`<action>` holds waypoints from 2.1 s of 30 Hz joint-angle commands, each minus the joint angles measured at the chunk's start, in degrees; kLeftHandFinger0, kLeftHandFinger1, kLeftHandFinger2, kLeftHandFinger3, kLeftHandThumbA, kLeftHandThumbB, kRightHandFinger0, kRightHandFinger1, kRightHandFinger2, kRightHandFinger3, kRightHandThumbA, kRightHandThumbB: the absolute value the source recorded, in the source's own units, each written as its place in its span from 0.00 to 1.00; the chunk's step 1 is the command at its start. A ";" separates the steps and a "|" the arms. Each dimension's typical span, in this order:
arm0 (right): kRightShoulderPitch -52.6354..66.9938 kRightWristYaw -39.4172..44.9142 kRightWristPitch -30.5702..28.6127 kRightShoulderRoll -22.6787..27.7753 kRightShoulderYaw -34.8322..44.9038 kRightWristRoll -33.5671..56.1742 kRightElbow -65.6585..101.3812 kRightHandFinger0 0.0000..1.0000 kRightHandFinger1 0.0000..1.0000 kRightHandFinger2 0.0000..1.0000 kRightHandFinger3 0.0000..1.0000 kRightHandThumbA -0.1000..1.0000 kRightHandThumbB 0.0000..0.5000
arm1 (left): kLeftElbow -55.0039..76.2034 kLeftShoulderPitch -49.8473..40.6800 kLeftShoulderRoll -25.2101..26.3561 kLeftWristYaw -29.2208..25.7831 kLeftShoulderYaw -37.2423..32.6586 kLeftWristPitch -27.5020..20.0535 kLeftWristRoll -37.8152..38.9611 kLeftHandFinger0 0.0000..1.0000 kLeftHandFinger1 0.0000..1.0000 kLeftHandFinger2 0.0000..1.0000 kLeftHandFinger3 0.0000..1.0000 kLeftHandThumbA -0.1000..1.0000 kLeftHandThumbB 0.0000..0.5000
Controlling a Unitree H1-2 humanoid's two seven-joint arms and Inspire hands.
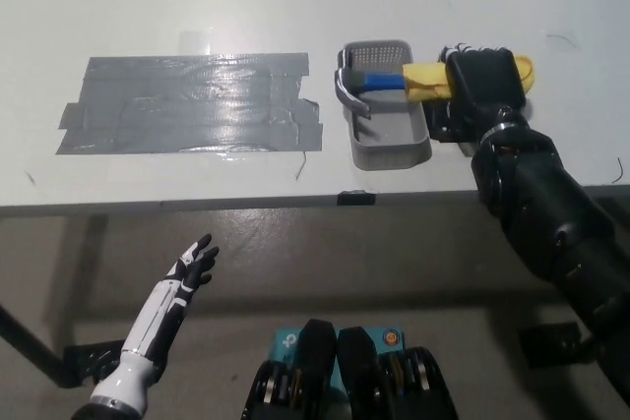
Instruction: The robot picks the hammer placed on top of the gray container with right hand and places it on the grey area of the desk
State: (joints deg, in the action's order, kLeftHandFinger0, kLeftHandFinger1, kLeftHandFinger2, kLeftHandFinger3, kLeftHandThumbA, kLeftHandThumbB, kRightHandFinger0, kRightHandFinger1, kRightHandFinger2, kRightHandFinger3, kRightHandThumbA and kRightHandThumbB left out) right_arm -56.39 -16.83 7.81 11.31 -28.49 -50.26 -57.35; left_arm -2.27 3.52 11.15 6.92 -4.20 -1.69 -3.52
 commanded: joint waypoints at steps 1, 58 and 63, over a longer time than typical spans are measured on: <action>-5.02 -17.32 -9.14 -0.80 2.15 1.70 0.75 0.00 0.40 0.74 0.84 0.00 0.33 | 2.09 1.85 0.85 1.31 0.10 -0.77 0.51 1.00 1.00 1.00 1.00 1.00 0.27; -19.44 -9.94 -8.65 -25.62 2.83 9.07 -23.31 0.00 0.17 0.55 0.24 0.00 0.49 | 1.52 3.07 0.32 1.72 -1.24 -1.41 -0.32 1.00 1.00 1.00 1.00 1.00 0.25; -16.89 -10.21 -7.86 -24.52 2.77 9.93 -23.92 0.00 0.15 0.55 0.40 0.00 0.46 | 1.68 3.15 0.56 1.81 -1.39 -0.69 -0.19 1.00 1.00 1.00 1.00 1.00 0.25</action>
State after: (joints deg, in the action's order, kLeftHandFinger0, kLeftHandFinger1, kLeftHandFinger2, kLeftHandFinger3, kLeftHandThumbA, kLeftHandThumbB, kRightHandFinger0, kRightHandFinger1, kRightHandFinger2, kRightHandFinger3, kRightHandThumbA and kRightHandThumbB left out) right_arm -71.69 -25.54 -0.25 -13.80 -26.36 -43.08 -82.11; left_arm -2.41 5.75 11.42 7.97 -5.67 -1.78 -3.77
